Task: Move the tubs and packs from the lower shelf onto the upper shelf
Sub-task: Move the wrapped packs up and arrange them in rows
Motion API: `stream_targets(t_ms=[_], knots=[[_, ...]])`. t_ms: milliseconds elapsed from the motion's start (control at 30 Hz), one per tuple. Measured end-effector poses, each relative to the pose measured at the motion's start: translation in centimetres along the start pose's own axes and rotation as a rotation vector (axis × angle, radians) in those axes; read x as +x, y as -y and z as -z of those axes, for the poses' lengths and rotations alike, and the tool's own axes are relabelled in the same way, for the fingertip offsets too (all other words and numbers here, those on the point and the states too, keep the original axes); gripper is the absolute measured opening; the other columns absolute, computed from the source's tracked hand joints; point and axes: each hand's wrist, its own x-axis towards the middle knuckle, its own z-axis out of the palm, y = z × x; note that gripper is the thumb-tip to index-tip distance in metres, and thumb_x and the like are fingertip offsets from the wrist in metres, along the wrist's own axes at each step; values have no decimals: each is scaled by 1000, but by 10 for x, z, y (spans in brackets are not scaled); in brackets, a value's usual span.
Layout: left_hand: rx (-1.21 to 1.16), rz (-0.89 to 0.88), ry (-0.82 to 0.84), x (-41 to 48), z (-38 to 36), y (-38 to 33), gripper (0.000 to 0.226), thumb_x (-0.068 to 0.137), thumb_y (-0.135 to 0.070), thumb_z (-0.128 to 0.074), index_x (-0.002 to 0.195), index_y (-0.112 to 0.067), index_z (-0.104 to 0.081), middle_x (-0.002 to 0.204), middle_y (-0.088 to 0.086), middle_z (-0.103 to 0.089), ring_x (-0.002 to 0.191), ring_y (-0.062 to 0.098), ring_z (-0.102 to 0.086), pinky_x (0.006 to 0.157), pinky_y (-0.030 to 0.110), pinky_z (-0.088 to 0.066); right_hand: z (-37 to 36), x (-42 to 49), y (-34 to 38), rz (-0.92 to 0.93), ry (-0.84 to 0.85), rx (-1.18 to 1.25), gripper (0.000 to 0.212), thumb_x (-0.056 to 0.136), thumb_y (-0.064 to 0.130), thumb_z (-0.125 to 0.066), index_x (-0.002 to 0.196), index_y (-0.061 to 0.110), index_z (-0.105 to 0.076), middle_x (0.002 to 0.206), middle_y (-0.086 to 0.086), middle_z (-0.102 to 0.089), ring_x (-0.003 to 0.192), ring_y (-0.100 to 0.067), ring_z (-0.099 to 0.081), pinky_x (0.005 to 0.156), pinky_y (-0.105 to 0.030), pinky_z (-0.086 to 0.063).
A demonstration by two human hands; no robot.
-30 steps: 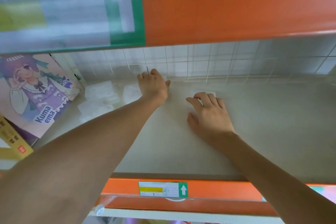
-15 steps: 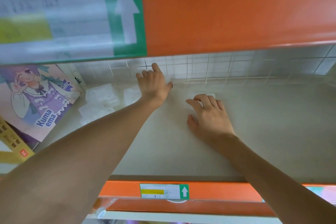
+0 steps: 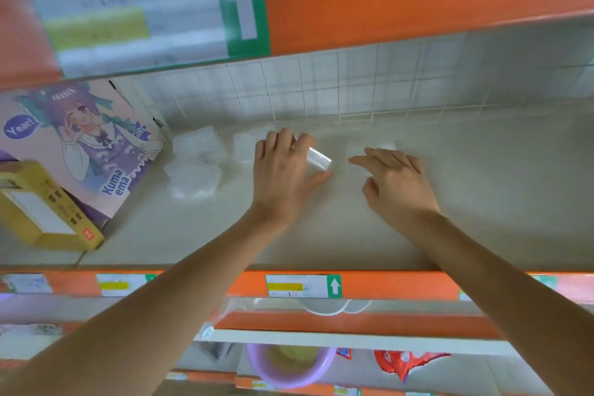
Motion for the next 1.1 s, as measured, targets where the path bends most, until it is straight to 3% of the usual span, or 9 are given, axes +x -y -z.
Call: stream_targets(t_ms=[167, 333, 600, 700, 767, 867, 933, 967, 1100], knots=[[12, -61, 38, -35, 19, 0, 52, 63, -56, -82, 93, -16, -65, 84, 4, -55, 80, 29, -54, 75, 33, -32, 14, -27, 4, -59, -19, 25, 39, 76, 15, -69, 114, 26, -68, 121, 1, -63, 116, -27, -55, 97, -42, -35], [0, -52, 127, -52, 28, -7, 56, 61, -65, -74, 86, -16, -63, 72, 0, -59, 70, 27, -57, 71, 35, -33, 22, -39, 9, -81, 18, 56, 42, 78, 19, -69, 119, 26, -66, 128, 1, -58, 121, -25, -50, 98, -42, -35], [2, -43, 322, -58, 45, -19, 78, 66, -86, -35, 75, -15, -65, 54, -4, -61, 59, 23, -59, 61, 32, -47, 25, -41, 13, -92, -62, 41, 45, 70, 14, -76, 114, 16, -67, 122, -7, -60, 109, -34, -56, 89, -43, -44], [-82, -38, 364, -42, 52, -15, 73, 77, -78, -32, 81, -16, -69, 78, -1, -67, 82, 23, -59, 76, 34, -45, 25, -40, 10, -129, -70, 21, 53, 68, 25, -83, 116, 14, -65, 131, -12, -54, 114, -38, -52, 91, -45, -43], [-201, -152, 440, -28, 54, -6, 61, 86, -58, -28, 105, -18, -70, 114, 0, -64, 110, 23, -53, 93, 34, -38, 23, -39, 8, -166, -20, 34, 51, 74, 32, -80, 119, 16, -63, 136, -12, -50, 121, -37, -47, 95, -46, -39], [-328, -303, 720, -14, 57, 4, 57, 87, -35, -36, 142, -26, -48, 157, -8, -31, 142, 12, -25, 110, 30, -21, 21, -38, 5, -208, 27, 79, 42, 83, 29, -72, 121, 18, -59, 132, -7, -52, 122, -34, -46, 96, -41, -35], [-353, -265, 916, -13, 56, 6, 68, 82, -32, -42, 150, -30, -33, 161, -11, -20, 143, 7, -16, 110, 28, -17, 22, -36, 7, -229, 8, 105, 37, 83, 24, -70, 117, 16, -58, 126, -6, -55, 118, -33, -48, 92, -39, -34], [-343, -264, 927, -14, 57, 7, 72, 80, -34, -43, 151, -31, -30, 159, -11, -21, 141, 9, -17, 110, 27, -18, 23, -36, 7, -245, 2, 118, 36, 82, 23, -70, 115, 14, -58, 123, -7, -56, 117, -34, -48, 91, -38, -33], [-235, -315, 797, -23, 54, 16, 74, 79, -53, -46, 148, -29, -34, 131, -6, -40, 118, 15, -31, 103, 26, -25, 25, -34, 7, -315, 30, 144, 42, 76, 25, -70, 114, 13, -56, 120, -6, -56, 115, -31, -47, 92, -37, -31]])
